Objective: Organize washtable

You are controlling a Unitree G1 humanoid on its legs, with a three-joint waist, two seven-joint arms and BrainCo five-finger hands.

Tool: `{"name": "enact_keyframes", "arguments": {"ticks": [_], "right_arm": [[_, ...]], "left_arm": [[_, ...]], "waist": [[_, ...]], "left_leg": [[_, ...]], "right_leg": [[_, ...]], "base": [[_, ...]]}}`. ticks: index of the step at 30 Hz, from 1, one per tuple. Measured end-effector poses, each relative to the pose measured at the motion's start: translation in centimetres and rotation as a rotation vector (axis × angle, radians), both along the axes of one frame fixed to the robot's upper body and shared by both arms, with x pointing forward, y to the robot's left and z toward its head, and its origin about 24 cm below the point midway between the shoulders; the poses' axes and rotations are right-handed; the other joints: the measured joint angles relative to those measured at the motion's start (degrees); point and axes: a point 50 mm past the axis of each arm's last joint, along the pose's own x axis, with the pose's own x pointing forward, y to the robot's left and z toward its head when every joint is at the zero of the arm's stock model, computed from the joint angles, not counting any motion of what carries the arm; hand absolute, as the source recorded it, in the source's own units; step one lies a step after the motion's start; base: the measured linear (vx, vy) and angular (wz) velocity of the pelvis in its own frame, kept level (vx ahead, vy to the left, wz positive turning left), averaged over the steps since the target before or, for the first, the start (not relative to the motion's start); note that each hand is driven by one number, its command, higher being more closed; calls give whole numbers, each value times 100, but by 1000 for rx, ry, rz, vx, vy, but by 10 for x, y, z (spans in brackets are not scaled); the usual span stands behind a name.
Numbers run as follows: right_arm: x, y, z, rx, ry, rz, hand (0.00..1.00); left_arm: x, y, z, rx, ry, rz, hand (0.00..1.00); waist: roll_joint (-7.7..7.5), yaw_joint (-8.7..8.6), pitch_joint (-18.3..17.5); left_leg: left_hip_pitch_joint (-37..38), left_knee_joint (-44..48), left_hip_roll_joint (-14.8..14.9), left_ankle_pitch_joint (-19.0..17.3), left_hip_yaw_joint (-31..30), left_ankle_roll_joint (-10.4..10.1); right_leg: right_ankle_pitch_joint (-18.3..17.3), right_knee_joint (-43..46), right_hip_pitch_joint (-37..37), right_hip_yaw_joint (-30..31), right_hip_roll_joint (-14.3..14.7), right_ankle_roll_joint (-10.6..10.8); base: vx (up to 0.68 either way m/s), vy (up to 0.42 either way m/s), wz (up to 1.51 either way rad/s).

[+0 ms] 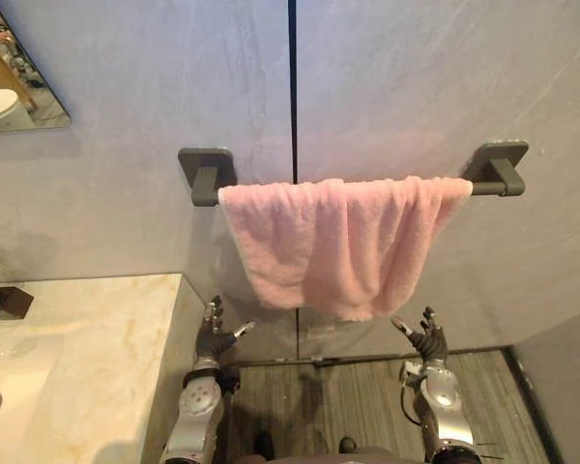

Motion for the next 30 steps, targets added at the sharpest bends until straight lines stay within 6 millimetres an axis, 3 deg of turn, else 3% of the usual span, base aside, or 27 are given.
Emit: {"name": "enact_keyframes", "arguments": {"ticks": [4, 10, 12, 13, 15, 19, 23, 25, 27, 29, 30], "right_arm": [[-6, -5, 5, -17, -19, -12, 0], [-20, -32, 24, -82, -88, -113, 0], [-23, -46, 42, -141, -148, -163, 0], [-25, -56, 62, -203, -217, -206, 0], [-25, -62, 82, -260, -291, -234, 0], [-27, -70, 144, -427, -515, -285, 0], [-27, -56, 210, -511, -852, -266, 0], [-26, -45, 228, -517, -963, -216, 0], [-20, -23, 255, -497, -1148, -61, 0], [-9, 8, 277, -396, -1315, 214, 0], [-7, 17, 280, -370, -1345, 280, 0]], "left_arm": [[4, 9, 16, 11, -76, 44, 0], [5, 16, 64, 18, -290, 103, 0], [3, 18, 90, 21, -405, 145, 0], [0, 24, 115, 37, -515, 190, 0], [-4, 29, 136, 61, -612, 225, 0], [-21, 33, 188, 78, -891, 273, 0], [-37, 29, 225, 16, -1118, 229, 0], [-36, 25, 232, -13, -1164, 176, 0], [-31, 10, 244, -99, -1229, -8, 0], [-23, -14, 251, -247, -1242, -294, 0], [-21, -21, 252, -280, -1238, -362, 0]], "waist": [[-1, 7, 0], [9, 6, 4], [9, 2, 4], [11, 2, 6], [13, -3, 5], [20, -2, 3], [86, -9, -39], [118, -5, -58], [142, 1, -74], [157, -6, -86], [160, -5, -89]], "left_leg": [[21, 0, 4, 1, -1, 1], [25, -1, 2, -14, 15, 19], [27, 0, -1, -16, 20, 22], [28, 0, -1, -16, 21, 22], [34, 0, -2, -16, 23, 23], [61, 1, -5, -16, 52, 24], [104, 2, -15, -15, 86, 26], [125, 2, -17, -15, 86, 26], [146, 2, -25, -14, 88, 25], [160, 2, -29, -12, 89, 26], [164, 2, -30, -12, 91, 27]], "right_leg": [[12, 15, -1, 0, -10, 12], [3, 61, -27, 71, -29, 23], [-1, 79, -32, 72, -31, 27], [-2, 82, -32, 71, -31, 28], [-2, 87, -31, 73, -31, 28], [-3, 108, -28, 100, -33, 29], [-3, 132, -31, 110, -34, 29], [-3, 132, -31, 106, -34, 29], [-3, 152, -23, 104, -26, 30], [-3, 183, -26, 106, -24, 30], [-3, 189, -26, 108, -25, 30]], "base": [[-56, -15, -2], [-27, -5, -2], [0, 0, 0], [0, 0, 0], [0, 0, 0], [0, 0, -4], [-35, -12, -4], [-36, -13, -1], [-49, -17, -1], [-52, -16, -1], [-45, -13, -1]]}}
